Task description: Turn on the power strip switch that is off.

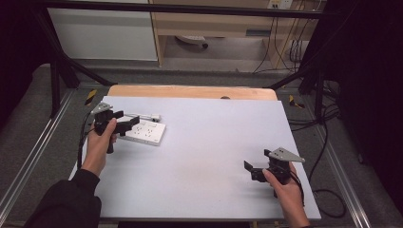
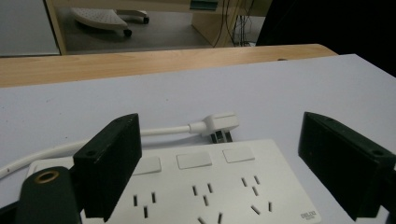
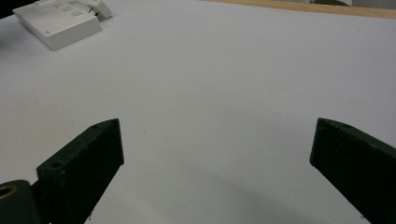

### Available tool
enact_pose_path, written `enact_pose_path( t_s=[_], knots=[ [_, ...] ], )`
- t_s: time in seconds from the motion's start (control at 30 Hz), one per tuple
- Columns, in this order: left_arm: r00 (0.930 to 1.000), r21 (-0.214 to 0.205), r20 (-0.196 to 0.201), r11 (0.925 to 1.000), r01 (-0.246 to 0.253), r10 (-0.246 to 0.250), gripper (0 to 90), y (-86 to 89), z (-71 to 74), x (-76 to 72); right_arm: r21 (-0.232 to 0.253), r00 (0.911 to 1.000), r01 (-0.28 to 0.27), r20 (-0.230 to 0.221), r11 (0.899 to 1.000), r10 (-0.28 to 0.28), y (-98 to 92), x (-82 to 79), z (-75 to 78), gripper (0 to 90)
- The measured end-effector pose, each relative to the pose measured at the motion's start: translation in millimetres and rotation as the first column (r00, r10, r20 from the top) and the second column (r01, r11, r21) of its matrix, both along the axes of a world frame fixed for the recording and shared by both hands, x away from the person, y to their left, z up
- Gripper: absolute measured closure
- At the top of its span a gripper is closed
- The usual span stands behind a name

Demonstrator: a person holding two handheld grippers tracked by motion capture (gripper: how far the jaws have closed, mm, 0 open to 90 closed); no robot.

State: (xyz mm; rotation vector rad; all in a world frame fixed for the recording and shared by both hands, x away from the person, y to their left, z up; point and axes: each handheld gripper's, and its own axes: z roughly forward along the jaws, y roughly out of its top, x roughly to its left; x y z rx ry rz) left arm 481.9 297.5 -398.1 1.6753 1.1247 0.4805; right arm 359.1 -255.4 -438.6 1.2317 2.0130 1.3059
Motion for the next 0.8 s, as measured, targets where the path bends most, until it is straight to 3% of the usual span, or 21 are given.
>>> enact_pose_path(
  t_s=[0.37, 0.8],
  knots=[
    [0.9981, 0.026, 0.06, 0.9995, -0.016, 0.014, 14.8, 1.6, 5.7, -33.3, -0.005, 1.0, -0.003, 0.001, 1.0, 0.003, 0.8, -0.1, -0.1, 3.2],
    [0.9899, 0.032, 0.142, 0.9994, -0.014, 0.009, 14.8, 0.2, 14.5, -66.9, -0.005, 1.0, -0.003, 0.001, 1.0, 0.003, 0.7, -0.1, -0.2, 3.2]
  ],
)
